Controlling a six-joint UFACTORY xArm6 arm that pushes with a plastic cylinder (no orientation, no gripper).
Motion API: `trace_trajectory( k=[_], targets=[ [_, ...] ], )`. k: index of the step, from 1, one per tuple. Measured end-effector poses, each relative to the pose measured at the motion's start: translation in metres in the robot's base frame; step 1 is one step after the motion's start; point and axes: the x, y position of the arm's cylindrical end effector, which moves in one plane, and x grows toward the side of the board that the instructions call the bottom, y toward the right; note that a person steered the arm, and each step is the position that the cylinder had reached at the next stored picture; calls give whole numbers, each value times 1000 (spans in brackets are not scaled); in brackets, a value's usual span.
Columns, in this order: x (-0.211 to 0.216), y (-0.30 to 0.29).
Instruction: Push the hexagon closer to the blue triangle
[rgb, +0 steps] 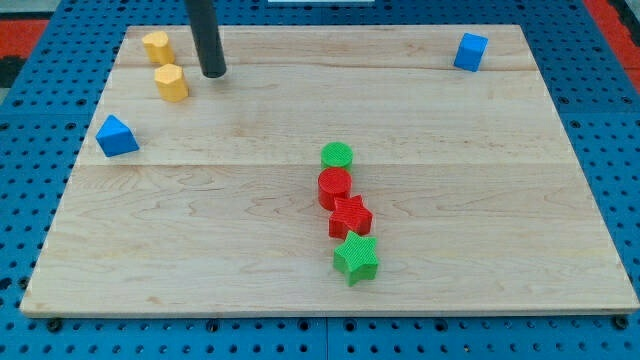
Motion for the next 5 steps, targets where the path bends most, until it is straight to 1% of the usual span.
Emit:
trace_trajectory(
  k=[1, 2, 3, 4, 5],
  targets=[
    [1, -51],
    [39, -77],
    [66, -79],
    [43, -59],
    [38, 2]
  ],
)
